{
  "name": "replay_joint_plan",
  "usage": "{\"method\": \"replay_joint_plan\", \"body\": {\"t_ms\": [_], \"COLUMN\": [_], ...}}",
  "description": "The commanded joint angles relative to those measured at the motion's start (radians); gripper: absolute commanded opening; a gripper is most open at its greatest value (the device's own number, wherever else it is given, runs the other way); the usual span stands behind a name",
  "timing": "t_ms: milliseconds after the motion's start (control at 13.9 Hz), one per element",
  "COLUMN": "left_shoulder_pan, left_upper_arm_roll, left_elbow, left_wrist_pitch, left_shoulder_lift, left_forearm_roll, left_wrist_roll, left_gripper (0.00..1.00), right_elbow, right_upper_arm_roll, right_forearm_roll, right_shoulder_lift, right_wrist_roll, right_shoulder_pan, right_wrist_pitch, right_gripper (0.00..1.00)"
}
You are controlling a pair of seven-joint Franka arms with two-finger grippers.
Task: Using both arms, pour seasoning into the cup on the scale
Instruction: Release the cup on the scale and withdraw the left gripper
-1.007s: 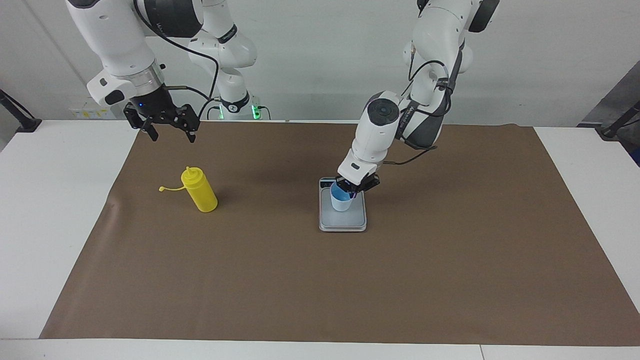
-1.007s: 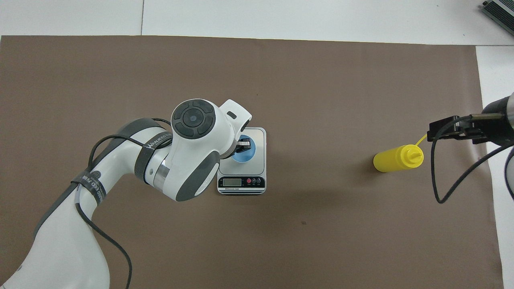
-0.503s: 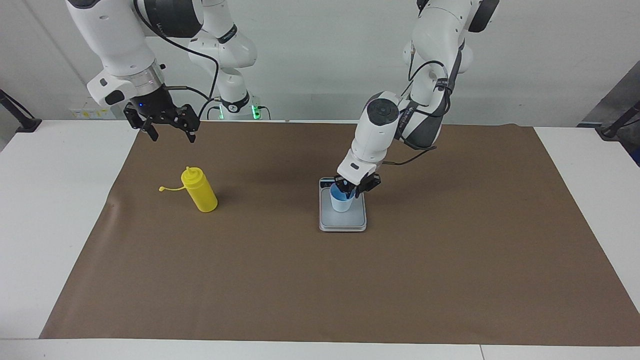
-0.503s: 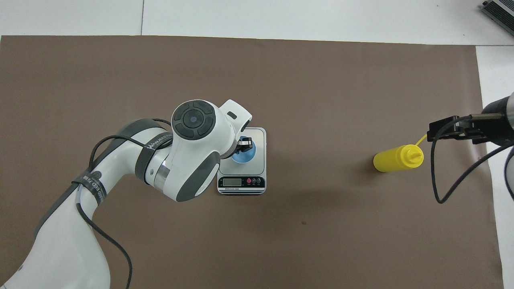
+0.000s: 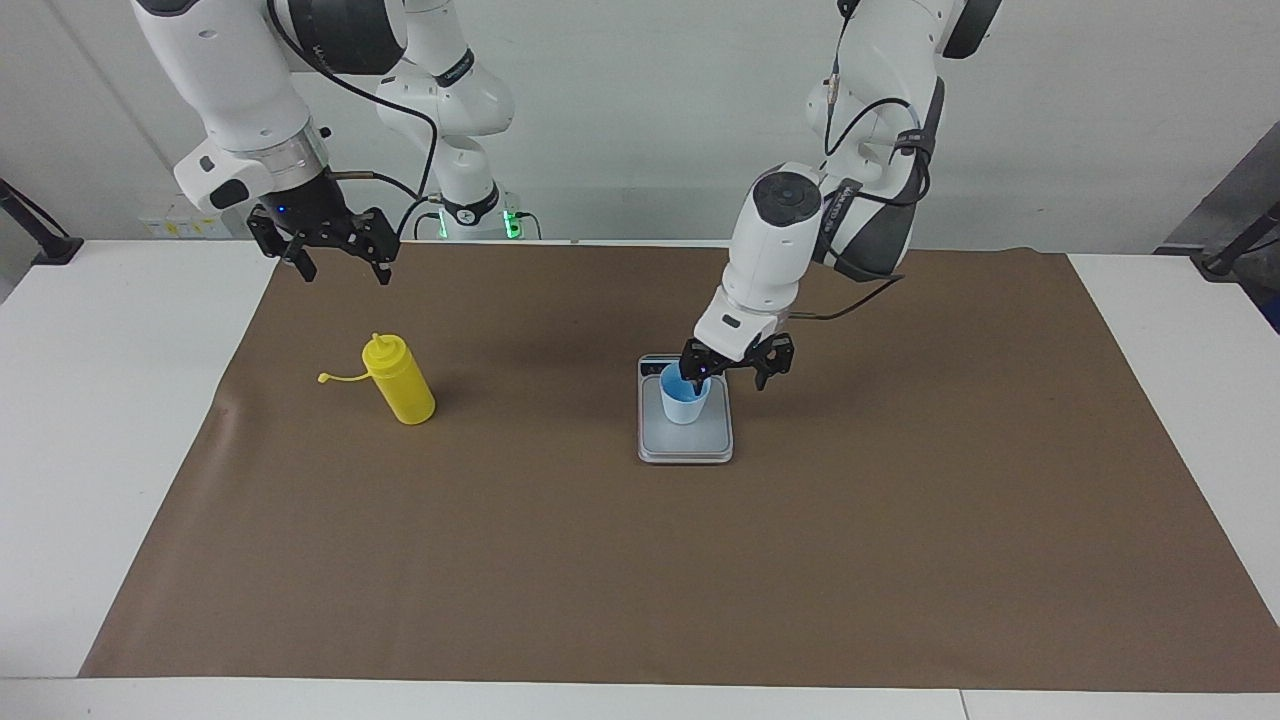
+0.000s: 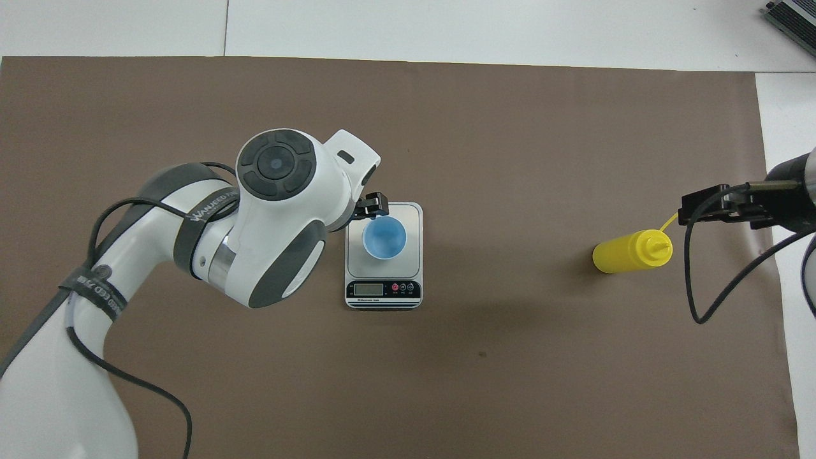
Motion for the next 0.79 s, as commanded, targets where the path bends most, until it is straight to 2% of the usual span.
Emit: {"method": "replay_joint_plan", "body": {"t_ms": [0,503,719], "left_shoulder_pan": [0.046,0.171,0.237], "left_upper_arm_roll": [-0.001,-0.003,0.0], "left_elbow": [-0.005,-0.016,-0.017], "left_wrist_pitch": [-0.08,-0.23,-0.305], "left_shoulder_lift": [-0.069,-0.21,-0.264], "left_forearm_roll": [0.025,0.013,-0.011], "left_wrist_roll": [0.024,0.154,0.273], "left_gripper": [1.0,1.0,1.0], "right_elbow": [-0.033,-0.053,-0.119], "right_upper_arm_roll": [0.006,-0.006,-0.006], "right_forearm_roll": [-0.012,-0.01,0.007], "right_shoulder_lift": [-0.028,-0.037,-0.067], "right_wrist_roll": [-0.021,-0.299,-0.508], "right_shoulder_pan": [-0.007,-0.034,-0.093], "right_wrist_pitch": [0.008,-0.002,0.018], "right_gripper": [1.0,1.0,1.0]}}
